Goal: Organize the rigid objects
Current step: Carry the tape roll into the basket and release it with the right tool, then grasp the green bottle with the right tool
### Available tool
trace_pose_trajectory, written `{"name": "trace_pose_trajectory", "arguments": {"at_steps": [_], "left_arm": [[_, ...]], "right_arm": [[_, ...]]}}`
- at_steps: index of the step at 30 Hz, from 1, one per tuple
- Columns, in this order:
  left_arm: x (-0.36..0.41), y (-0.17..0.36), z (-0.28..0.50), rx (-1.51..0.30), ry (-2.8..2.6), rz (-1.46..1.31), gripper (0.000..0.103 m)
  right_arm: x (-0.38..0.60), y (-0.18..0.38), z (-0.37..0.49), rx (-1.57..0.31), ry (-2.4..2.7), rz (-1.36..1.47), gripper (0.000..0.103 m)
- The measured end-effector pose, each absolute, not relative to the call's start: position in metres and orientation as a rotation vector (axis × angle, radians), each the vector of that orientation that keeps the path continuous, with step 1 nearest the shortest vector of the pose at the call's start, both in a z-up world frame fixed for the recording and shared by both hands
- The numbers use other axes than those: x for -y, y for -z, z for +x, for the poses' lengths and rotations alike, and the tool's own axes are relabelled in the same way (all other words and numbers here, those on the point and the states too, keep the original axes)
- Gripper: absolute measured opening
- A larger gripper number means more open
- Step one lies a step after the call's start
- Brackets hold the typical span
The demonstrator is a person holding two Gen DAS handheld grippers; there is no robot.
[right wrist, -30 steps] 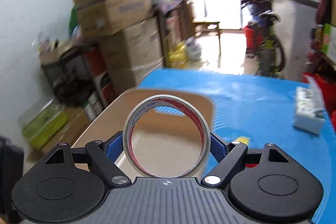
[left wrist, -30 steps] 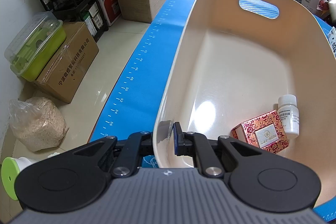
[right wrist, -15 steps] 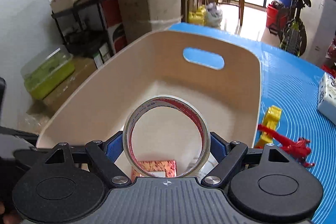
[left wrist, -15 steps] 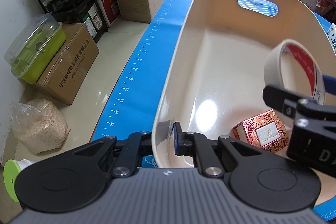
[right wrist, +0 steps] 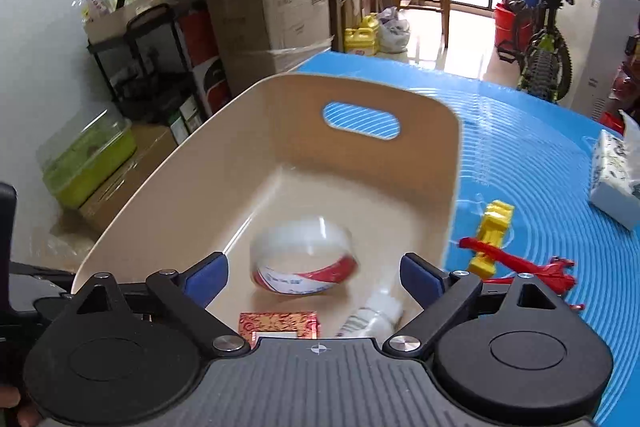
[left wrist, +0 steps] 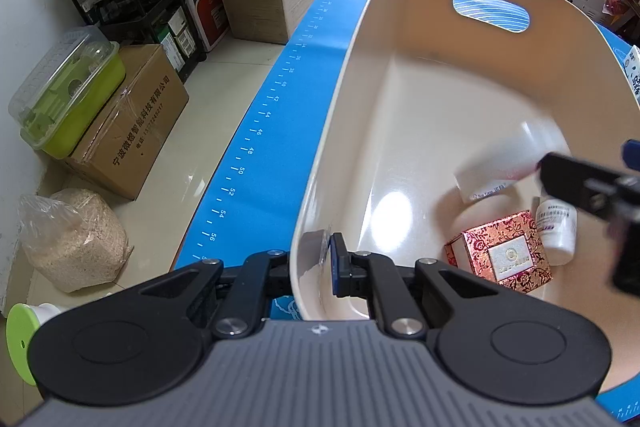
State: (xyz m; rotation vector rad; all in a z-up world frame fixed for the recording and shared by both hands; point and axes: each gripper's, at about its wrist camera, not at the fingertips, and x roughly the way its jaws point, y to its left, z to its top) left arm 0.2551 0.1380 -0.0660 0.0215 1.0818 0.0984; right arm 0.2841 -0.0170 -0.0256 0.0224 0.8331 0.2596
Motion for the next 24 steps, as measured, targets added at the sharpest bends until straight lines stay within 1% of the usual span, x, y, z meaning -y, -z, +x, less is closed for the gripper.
{"name": "trace_pose_trajectory", "arguments": {"at_steps": [6,14,18,24], "left_arm": [[-0.137,0.065,0.256,-1.083,-0.101,0.021,0.013],[-0.138,0.063,0.255,-1.083,-0.103,0.017,0.013],[-0.139,0.063,0.255,-1.083,-0.102,0.015,0.013],[-0.138,0.063,0.255,-1.083,-0.105,0.015,0.013]], "right_arm": [[0.043,0.004,0.273,-0.766,-0.244,0.043,0.096],[0.1,-0.008,0.261,-0.746,-0.164,0.078,0.096],[0.126,0.006,0.257,-0.786,-0.115,0.064,0.096],[0.147,0.049,0.261,-0.922,-0.104,0.051,0.095]]}}
